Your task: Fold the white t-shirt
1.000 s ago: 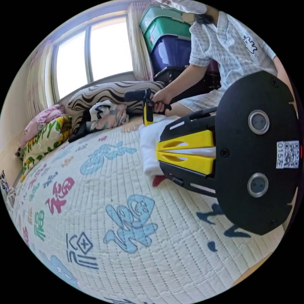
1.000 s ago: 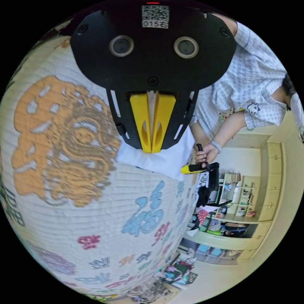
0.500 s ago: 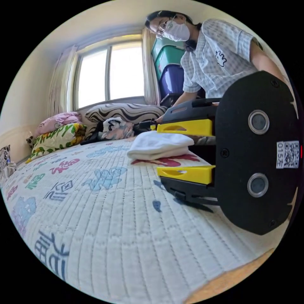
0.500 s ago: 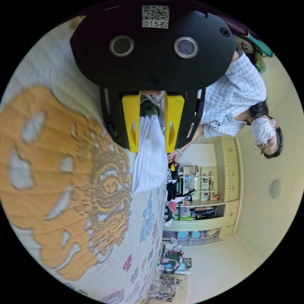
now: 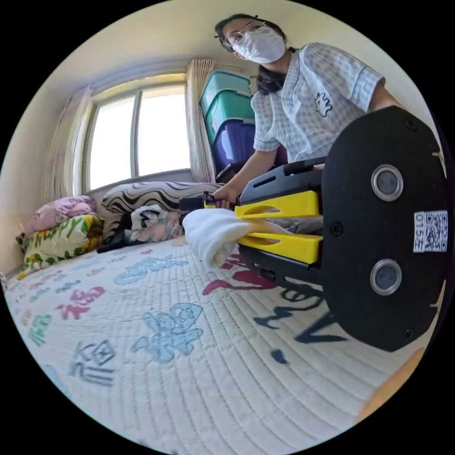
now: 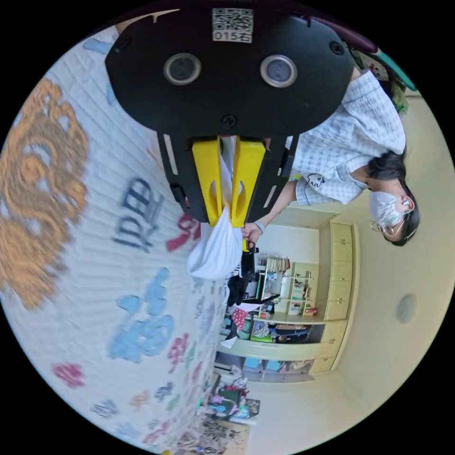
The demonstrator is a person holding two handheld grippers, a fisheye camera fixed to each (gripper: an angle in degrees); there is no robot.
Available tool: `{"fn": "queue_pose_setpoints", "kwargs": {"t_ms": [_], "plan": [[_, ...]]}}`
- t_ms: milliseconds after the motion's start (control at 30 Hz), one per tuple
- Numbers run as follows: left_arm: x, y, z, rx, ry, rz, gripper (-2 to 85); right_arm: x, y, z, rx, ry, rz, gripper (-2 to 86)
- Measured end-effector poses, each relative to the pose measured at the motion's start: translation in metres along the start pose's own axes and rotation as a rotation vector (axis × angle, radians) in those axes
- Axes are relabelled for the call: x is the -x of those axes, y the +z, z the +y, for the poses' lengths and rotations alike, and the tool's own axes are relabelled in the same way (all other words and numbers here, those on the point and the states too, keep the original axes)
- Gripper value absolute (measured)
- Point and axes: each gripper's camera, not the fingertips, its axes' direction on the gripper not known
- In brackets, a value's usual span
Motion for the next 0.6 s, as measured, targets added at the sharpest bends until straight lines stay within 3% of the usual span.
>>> {"fn": "queue_pose_setpoints", "kwargs": {"t_ms": [167,367,600], "plan": [[-0.083,-0.150,0.075,-0.176,0.032,-0.101,4.3,0.079,0.120,-0.079,0.084,-0.160,-0.045,2.4],[-0.170,-0.333,0.185,-0.358,-0.042,-0.329,4.4,0.166,0.339,-0.188,0.230,-0.251,-0.171,1.6],[-0.224,-0.440,0.272,-0.522,-0.138,-0.507,4.3,0.232,0.538,-0.278,0.343,-0.244,-0.211,1.3]]}}
